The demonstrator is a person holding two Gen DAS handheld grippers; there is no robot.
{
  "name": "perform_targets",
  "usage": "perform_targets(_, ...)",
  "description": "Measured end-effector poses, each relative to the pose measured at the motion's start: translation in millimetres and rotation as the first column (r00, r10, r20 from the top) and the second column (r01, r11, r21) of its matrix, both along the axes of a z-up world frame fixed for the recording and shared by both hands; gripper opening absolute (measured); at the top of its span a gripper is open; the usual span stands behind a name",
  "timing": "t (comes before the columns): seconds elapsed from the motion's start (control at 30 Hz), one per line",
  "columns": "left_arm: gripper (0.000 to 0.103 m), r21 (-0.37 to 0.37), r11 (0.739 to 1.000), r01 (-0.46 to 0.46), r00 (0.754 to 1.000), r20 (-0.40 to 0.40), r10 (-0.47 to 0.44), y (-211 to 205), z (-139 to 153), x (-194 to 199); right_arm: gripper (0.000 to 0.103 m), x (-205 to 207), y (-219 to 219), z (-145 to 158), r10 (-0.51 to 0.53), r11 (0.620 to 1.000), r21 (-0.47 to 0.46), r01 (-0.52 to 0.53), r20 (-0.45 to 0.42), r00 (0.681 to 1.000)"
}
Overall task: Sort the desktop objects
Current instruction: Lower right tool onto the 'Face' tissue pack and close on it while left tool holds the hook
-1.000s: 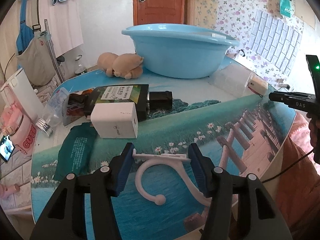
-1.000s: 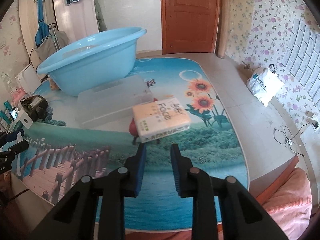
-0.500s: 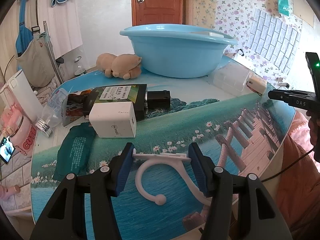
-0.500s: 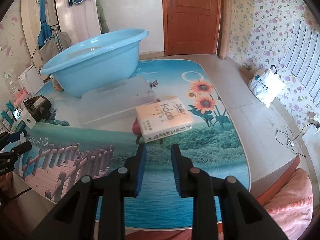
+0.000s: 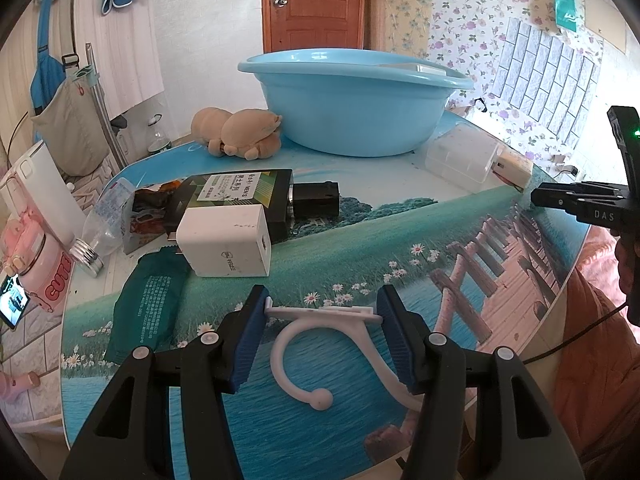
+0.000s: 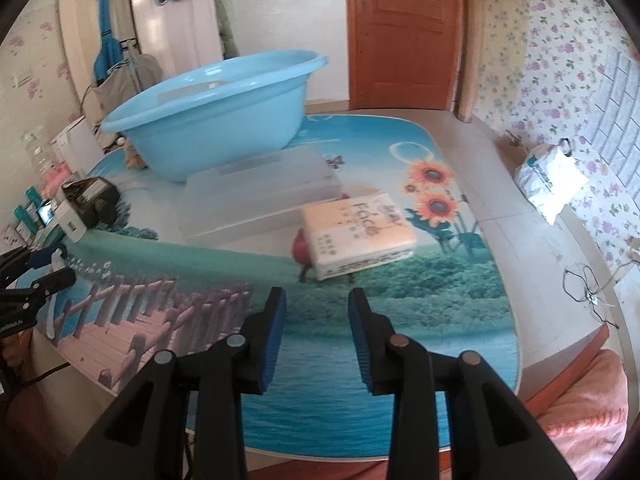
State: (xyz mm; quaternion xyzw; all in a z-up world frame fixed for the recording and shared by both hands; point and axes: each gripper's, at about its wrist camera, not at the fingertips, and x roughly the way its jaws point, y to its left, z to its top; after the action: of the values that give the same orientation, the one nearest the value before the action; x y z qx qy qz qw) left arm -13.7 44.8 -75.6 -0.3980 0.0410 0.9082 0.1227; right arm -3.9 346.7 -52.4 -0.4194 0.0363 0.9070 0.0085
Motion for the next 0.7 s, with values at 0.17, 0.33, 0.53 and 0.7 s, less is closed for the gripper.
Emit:
perform_targets(0.17,0.055,0.001,1.000,0.000,1.000,-0.001,0.000,0,0,0,0.032,3,-6,4,0.032,0.999,0.015,-0.031,-0.021,0.999)
perform_targets(0.33,0.055,0.002,1.000,0.003,1.000,-0.003,-0.003,1,0,0,0.056,10,8,12,-0.002,1.000,0.027,0.004,-0.065,0.998)
perform_targets(0.53,0.055,0.001,1.000,0.002,1.000,-0.004,-0.002,1,0,0,0.061,1,29,11,-0.043,0.998,0.032,0.045,-0.063,0.997)
perform_targets(0.7,0.055,-0.002,1.000,0.003,1.000,-0.001,-0.003,3,1,0,0.097,-19,16,6,0.028,0.997,0.069,-0.024,-0.065,0.997)
